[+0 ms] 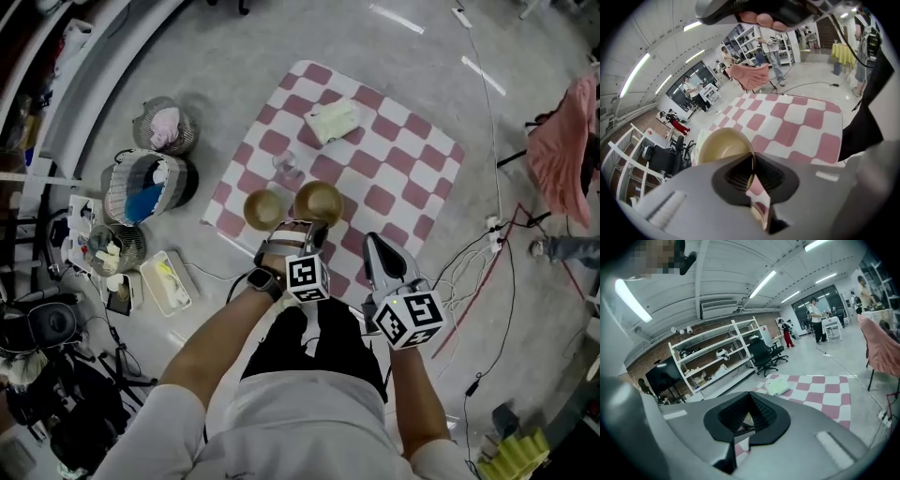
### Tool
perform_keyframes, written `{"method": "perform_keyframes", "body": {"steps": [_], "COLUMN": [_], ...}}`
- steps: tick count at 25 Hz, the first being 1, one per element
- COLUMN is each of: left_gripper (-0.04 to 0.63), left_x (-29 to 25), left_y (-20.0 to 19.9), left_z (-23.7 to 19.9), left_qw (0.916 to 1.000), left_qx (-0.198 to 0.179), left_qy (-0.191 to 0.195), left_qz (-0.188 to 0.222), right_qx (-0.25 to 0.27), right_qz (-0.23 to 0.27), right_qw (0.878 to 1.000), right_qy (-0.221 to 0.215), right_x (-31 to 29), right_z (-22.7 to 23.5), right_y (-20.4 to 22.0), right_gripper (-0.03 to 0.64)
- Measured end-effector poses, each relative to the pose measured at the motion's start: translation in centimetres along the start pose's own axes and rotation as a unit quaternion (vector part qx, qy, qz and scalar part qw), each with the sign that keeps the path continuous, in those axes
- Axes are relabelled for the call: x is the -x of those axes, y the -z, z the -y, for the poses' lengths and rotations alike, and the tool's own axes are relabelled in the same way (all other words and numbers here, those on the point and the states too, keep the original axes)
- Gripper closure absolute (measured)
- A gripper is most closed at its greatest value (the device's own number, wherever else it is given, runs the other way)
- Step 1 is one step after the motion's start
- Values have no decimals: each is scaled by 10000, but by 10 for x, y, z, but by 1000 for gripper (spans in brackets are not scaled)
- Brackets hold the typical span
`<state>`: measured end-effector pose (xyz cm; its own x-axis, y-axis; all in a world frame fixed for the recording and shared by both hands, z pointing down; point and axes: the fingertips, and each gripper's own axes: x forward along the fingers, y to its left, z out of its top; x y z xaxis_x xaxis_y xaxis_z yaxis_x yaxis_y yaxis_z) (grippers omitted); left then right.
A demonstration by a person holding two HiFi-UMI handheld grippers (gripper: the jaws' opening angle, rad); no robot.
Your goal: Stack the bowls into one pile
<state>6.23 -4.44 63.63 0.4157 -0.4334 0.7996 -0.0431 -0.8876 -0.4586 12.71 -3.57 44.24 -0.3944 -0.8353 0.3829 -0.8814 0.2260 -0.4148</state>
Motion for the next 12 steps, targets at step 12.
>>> {"method": "perform_keyframes", "body": {"steps": [12], "left_gripper": [577], "left_x": [34], "left_y": [96], "left_z": [0], "left_qw": [9980], "left_qx": [443], "left_qy": [-158], "left_qz": [-430], "right_qx": [246], "right_qz": [-177], "right_qw": [9988], "right_qy": [-376], "right_x": [-23], "right_z": [-69], "right_y": [21], "right_gripper": [606]}}
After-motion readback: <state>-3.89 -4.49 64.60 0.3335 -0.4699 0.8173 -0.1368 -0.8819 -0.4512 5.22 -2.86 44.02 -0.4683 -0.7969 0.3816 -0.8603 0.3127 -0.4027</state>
